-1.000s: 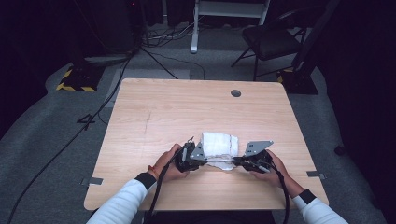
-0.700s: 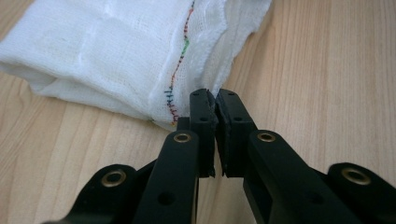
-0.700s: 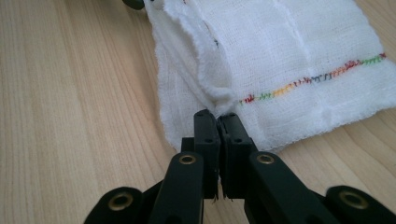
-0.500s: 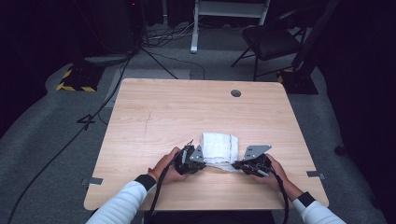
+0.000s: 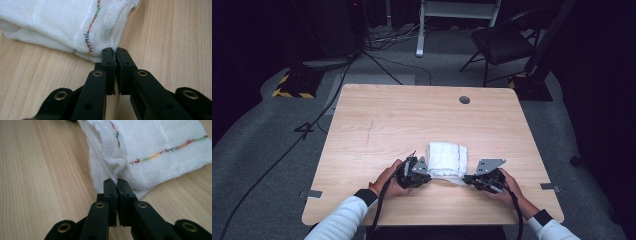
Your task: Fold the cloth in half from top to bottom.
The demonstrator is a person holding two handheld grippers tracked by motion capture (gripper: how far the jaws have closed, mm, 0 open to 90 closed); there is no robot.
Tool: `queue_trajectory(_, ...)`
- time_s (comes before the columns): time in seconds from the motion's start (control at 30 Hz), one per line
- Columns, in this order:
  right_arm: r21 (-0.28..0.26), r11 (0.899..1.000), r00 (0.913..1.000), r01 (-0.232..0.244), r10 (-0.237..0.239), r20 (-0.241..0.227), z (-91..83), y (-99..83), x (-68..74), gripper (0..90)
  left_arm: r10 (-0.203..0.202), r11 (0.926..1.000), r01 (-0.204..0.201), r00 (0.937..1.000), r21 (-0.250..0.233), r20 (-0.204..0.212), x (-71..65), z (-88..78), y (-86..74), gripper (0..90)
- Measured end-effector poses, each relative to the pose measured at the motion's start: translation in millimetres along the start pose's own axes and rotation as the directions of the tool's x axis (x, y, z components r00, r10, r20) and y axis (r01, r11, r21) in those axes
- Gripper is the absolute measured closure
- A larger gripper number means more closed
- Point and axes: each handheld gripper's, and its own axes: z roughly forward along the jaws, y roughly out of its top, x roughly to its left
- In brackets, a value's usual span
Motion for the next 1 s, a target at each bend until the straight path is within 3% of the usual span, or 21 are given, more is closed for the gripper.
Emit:
queue_trajectory(0.17, 0.002, 1.000, 0.9999, -0.007, 0.007, 0.010, -3.9, -3.2, -0.2, 84.8, -0.015, 0.9999, 0.015, 0.9999, 0.002, -0.008, -0.2, -3.0, -2.8, 85.6)
queue_trajectory(0.37, -0.052, 0.999, 0.9987, -0.016, 0.018, 0.047, -19.0, -1.5, -1.7, 74.9, -0.024, 0.9974, 0.020, 0.9983, -0.069, -0.053, 5.7, -19.5, 4.0, 84.1)
queue_trajectory(0.47, -0.091, 0.995, 0.9946, -0.044, 0.052, 0.090, -23.5, 5.3, -8.4, 70.9, -0.044, 0.9940, 0.033, 0.9937, -0.104, -0.103, 15.3, -22.9, 12.6, 78.3)
queue_trajectory(0.57, -0.098, 0.994, 0.9914, -0.044, 0.056, 0.119, -19.0, 14.8, -13.4, 64.0, -0.063, 0.9881, 0.048, 0.9927, -0.146, -0.102, 24.2, -21.5, 23.1, 75.5)
queue_trajectory(0.67, -0.078, 0.996, 0.9907, -0.042, 0.052, 0.126, -9.7, 20.7, -16.3, 58.1, -0.056, 0.9903, 0.043, 0.9934, -0.132, -0.099, 25.6, -10.2, 34.2, 67.8)
queue_trajectory(0.73, -0.065, 0.997, 0.9920, -0.047, 0.055, 0.114, -3.2, 22.6, -16.9, 54.5, -0.038, 0.9955, 0.029, 0.9947, -0.090, -0.096, 23.0, 0.0, 39.0, 63.2)
queue_trajectory(0.87, -0.022, 0.999, 0.9953, -0.033, 0.035, 0.090, 3.1, 20.3, -12.7, 51.0, 0.017, 0.9995, -0.019, 0.9966, -0.024, -0.081, 14.5, 14.0, 38.6, 61.3)
queue_trajectory(1.0, -0.004, 1.000, 0.9952, -0.026, 0.026, 0.095, 3.9, 16.2, -9.9, 47.2, 0.028, 0.9995, -0.029, 0.9948, -0.014, -0.098, 9.0, 14.3, 35.9, 60.2)
